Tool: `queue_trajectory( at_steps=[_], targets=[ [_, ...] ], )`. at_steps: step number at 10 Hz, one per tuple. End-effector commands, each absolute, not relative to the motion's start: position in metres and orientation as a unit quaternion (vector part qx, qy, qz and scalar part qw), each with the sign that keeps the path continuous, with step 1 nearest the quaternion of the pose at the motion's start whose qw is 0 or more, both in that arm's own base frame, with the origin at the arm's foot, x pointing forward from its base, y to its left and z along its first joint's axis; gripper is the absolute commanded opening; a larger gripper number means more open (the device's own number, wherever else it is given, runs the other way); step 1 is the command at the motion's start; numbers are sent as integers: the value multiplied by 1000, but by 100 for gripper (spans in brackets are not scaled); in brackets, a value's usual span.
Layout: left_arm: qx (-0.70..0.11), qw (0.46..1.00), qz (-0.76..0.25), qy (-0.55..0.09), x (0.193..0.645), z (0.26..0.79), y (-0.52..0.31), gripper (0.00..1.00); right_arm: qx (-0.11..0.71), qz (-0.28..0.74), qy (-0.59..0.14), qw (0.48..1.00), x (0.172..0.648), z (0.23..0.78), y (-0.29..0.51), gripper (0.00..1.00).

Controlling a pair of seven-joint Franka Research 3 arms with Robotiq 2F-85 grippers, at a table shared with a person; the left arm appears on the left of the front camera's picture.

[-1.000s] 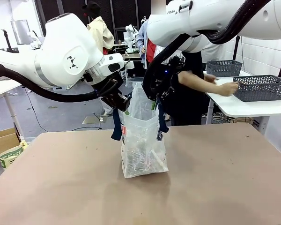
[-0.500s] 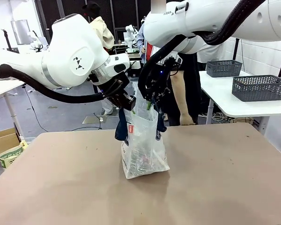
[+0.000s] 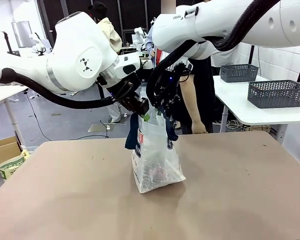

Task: Transfer purchased items from the store into the shopping bag.
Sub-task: Move the Reusable shopping bag to the right side of the table.

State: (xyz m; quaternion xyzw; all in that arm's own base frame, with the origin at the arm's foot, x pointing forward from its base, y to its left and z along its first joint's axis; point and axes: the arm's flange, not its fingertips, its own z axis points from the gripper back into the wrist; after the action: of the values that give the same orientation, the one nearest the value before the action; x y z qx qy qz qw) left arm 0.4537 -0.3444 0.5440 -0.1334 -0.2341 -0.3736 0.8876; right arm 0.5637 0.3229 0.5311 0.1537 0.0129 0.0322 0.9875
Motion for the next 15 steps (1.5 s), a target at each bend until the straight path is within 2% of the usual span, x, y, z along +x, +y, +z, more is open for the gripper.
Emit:
queue_trajectory(
  at_steps=[1, 2, 13, 15],
  targets=[
    [-158, 879, -376, -249, 456, 543, -342, 80, 155, 29, 15, 987, 568, 535, 329, 0],
    [-170, 880, -370, -245, 458, 541, -340, 100, 155, 31, 15, 987, 567, 534, 330, 0],
    [-203, 887, -343, -232, 453, 546, -343, 100, 158, 27, 9, 987, 569, 535, 336, 0],
    [-222, 894, -312, -233, 453, 547, -340, 100, 153, 32, 9, 988, 568, 534, 336, 0]
  ],
)
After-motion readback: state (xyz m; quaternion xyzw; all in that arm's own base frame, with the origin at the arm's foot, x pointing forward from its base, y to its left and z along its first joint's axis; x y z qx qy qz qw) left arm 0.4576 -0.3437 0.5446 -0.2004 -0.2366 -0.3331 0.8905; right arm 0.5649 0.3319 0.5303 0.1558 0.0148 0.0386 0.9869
